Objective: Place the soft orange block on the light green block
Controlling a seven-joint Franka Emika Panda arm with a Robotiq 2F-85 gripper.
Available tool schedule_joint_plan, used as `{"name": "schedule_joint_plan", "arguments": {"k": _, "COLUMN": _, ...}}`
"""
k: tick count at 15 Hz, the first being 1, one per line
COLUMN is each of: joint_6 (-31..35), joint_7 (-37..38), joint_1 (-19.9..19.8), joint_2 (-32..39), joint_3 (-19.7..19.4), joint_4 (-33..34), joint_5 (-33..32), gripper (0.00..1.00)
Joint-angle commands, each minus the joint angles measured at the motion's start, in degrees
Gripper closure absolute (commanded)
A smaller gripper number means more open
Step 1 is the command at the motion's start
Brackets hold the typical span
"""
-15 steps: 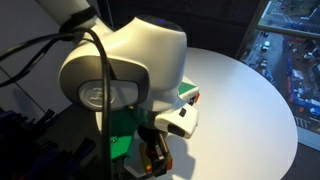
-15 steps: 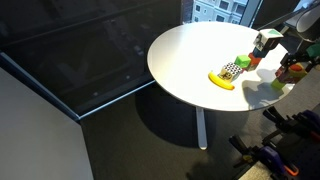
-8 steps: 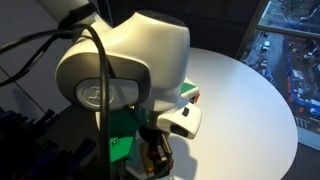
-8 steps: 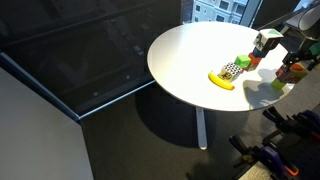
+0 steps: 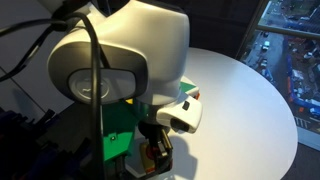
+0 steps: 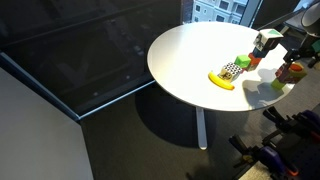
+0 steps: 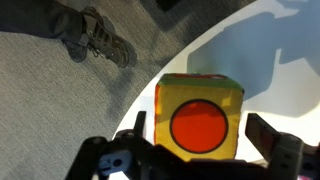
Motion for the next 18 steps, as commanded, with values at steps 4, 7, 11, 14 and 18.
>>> {"name": "schedule_joint_plan", "arguments": {"k": 4, "joint_6": -0.37, "joint_7": -3.74, "joint_1": -0.92, "joint_2": -7.27, "joint_3": 2.53, "joint_4": -4.47, "joint_5": 0.88, "gripper": 0.00}}
{"name": "schedule_joint_plan", "arguments": {"k": 7, "joint_6": 0.05, "joint_7": -4.47, "joint_1": -0.56, "joint_2": -10.23, "joint_3": 3.17, "joint_4": -6.16, "joint_5": 1.11, "gripper": 0.00}}
{"name": "schedule_joint_plan", "arguments": {"k": 11, "joint_6": -0.27, "joint_7": -4.47, "joint_1": 0.48, "joint_2": -13.93, "joint_3": 3.05, "joint_4": -8.11, "joint_5": -0.19, "gripper": 0.00}}
{"name": "schedule_joint_plan", "arguments": {"k": 14, "joint_6": -0.97, "joint_7": -5.92, "joint_1": 1.47, "joint_2": -16.37, "joint_3": 3.04, "joint_4": -9.35, "joint_5": -1.49, "gripper": 0.00}}
{"name": "schedule_joint_plan", "arguments": {"k": 18, "joint_6": -0.85, "joint_7": -5.53, "joint_1": 4.10, "joint_2": -17.76, "joint_3": 3.56, "joint_4": -10.26, "joint_5": -4.61, "gripper": 0.00}}
